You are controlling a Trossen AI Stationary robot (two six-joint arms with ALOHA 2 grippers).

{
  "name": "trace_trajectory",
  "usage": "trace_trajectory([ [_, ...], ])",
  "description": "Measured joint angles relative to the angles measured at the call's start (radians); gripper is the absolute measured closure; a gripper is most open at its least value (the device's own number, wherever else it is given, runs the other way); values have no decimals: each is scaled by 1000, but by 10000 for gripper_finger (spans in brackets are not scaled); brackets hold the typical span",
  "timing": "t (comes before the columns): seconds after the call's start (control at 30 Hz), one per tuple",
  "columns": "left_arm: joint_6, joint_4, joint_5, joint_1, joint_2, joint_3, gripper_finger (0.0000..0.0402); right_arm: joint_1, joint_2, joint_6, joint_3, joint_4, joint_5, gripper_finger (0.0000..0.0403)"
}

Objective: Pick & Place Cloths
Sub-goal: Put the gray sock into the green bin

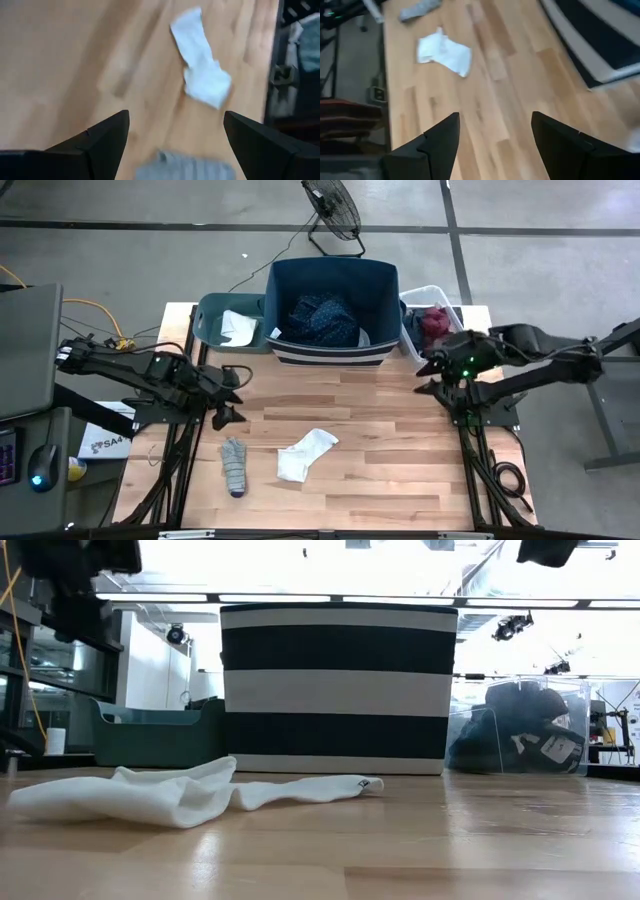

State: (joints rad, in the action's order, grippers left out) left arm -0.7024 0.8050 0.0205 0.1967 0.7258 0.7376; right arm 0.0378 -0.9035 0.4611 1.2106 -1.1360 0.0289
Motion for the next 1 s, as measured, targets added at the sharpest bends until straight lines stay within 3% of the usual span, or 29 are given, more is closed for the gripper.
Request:
trace_trajectory([
  [0.23, -41, 85, 191, 0, 19, 0, 82, 217, -84, 145, 0, 99, -122, 166],
  [0.4, -82, 124, 260, 1, 51, 0, 82, 316, -171, 212, 0, 162, -168, 166],
  [0.67, -50, 119, 246, 124, 142, 0, 82, 408, -312, 336, 0, 275, -242, 166],
  [1.0, -65, 108, 105, 325, 300, 0, 82, 476, -396, 584, 0, 350, -240, 166],
])
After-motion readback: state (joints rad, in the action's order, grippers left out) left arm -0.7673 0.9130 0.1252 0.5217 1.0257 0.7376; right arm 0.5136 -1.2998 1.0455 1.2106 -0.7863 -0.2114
